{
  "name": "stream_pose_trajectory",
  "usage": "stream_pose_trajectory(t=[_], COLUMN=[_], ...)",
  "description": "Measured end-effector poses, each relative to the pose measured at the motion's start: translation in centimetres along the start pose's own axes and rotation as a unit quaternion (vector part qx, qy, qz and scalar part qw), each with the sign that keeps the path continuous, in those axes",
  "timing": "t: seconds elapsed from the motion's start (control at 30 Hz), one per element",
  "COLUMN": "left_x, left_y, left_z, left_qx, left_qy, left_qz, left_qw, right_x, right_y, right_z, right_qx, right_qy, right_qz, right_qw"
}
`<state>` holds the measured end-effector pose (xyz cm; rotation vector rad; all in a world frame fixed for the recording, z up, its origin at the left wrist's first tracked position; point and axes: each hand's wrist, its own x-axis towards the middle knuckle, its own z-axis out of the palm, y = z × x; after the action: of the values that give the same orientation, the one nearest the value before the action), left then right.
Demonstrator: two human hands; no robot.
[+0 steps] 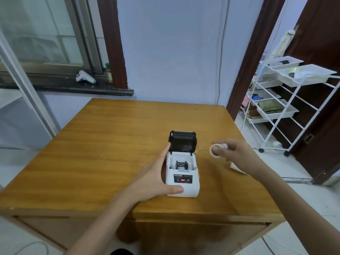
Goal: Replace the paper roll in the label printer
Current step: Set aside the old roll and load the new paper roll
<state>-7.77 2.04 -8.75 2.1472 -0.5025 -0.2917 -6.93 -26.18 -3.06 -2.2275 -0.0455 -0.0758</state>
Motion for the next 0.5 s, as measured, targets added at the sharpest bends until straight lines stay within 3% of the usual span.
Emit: stream_pose_trajectory(t=[0.1,0.27,0.5], left_x=[-0.2,-0.4,-0.6], left_y=[0.1,0.3,0.3], left_z=[-0.1,-0.2,-0.1], left_qx=[-0.024,-0.032,0.006], left_qy=[0.002,0.024,0.054], left_qz=[0.018,0.029,0.046], left_qw=[1.000,0.999,0.997], right_x=[-1.3,-2.4,-1.8], right_y=[-1.3,-3.4,-5.4], right_z=[0.6,1.3,4.1], right_qx=[0.087,0.177,0.210], right_qy=[-0.057,-0.063,-0.113], right_qz=[-0.013,-0.022,-0.021], right_qw=[0.994,0.982,0.971])
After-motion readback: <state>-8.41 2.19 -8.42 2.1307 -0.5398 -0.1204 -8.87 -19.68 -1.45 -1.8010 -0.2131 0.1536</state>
